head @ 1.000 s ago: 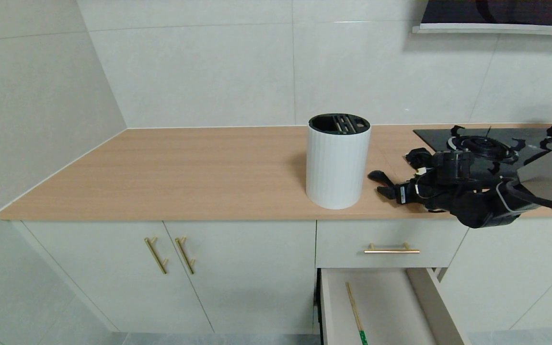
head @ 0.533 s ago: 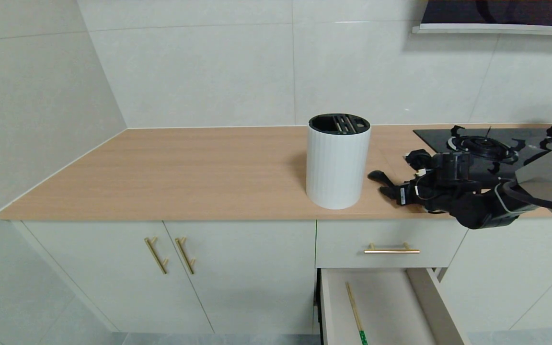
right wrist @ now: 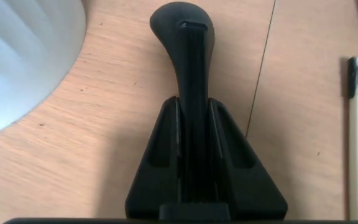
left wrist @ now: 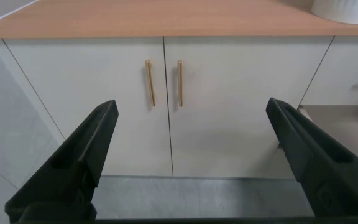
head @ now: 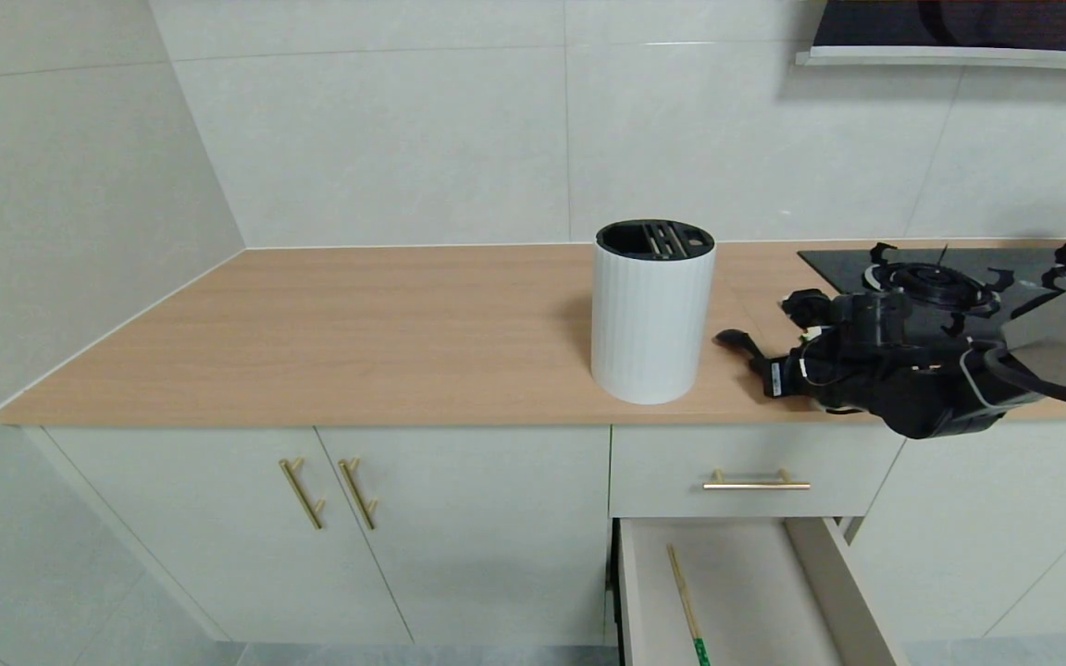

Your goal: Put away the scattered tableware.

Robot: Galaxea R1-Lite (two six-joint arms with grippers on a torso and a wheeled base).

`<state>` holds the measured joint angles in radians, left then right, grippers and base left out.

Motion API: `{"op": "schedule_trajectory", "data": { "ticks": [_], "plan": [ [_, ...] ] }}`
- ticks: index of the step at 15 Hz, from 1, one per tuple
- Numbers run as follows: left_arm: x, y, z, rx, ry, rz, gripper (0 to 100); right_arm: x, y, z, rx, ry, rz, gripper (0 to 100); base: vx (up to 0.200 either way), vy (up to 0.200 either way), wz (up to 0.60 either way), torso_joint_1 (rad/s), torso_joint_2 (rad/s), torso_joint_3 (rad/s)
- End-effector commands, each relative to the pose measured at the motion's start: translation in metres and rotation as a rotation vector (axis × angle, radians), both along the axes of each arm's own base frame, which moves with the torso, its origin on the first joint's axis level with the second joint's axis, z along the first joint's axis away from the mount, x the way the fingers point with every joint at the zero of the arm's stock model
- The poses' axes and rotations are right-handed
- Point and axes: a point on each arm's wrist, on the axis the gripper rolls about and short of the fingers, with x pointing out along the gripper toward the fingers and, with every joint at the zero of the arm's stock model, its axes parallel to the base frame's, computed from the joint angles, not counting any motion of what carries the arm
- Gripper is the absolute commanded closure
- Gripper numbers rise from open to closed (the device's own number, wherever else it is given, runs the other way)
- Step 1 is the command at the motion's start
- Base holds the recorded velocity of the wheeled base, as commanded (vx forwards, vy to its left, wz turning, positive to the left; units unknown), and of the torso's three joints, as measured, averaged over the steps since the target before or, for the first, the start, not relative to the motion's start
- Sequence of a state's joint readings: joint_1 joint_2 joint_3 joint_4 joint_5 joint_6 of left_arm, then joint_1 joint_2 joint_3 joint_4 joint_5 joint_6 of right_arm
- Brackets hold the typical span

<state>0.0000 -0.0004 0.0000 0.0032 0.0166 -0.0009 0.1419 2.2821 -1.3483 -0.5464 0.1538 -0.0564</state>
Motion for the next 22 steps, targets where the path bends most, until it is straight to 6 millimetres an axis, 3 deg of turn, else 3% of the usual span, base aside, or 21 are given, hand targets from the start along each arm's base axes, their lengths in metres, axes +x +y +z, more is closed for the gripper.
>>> {"op": "schedule_trajectory", "data": {
  "ticks": [1, 3, 5, 9, 12, 14, 22],
  "plan": [
    [0.0, 0.0, 0.0, -0.001, 0.0, 0.0, 0, -0.005, 0.008, 0.016, 0.016, 0.0, -0.043, 100, 0.0, 0.0, 0.0, 0.0, 0.0, 0.0],
    [0.0, 0.0, 0.0, -0.001, 0.0, 0.0, 0, -0.02, 0.015, 0.035, -0.006, 0.031, -0.105, 100, 0.0, 0.0, 0.0, 0.0, 0.0, 0.0],
    [0.0, 0.0, 0.0, -0.001, 0.0, 0.0, 0, -0.06, 0.026, 0.063, 0.064, 0.145, -0.114, 100, 0.0, 0.0, 0.0, 0.0, 0.0, 0.0],
    [0.0, 0.0, 0.0, -0.001, 0.0, 0.0, 0, -0.142, 0.026, 0.113, 0.148, 0.358, -0.148, 100, 0.0, 0.0, 0.0, 0.0, 0.0, 0.0],
    [0.0, 0.0, 0.0, -0.001, 0.0, 0.0, 0, -0.183, 0.015, 0.108, 0.148, 0.401, -0.161, 100, 0.0, 0.0, 0.0, 0.0, 0.0, 0.0],
    [0.0, 0.0, 0.0, -0.001, 0.0, 0.0, 0, -0.197, 0.012, 0.102, 0.139, 0.41, -0.156, 100, 0.0, 0.0, 0.0, 0.0, 0.0, 0.0],
    [0.0, 0.0, 0.0, -0.001, 0.0, 0.0, 0, -0.202, 0.02, 0.07, 0.101, 0.461, -0.136, 100, 0.0, 0.0, 0.0, 0.0, 0.0, 0.0]
  ]
}}
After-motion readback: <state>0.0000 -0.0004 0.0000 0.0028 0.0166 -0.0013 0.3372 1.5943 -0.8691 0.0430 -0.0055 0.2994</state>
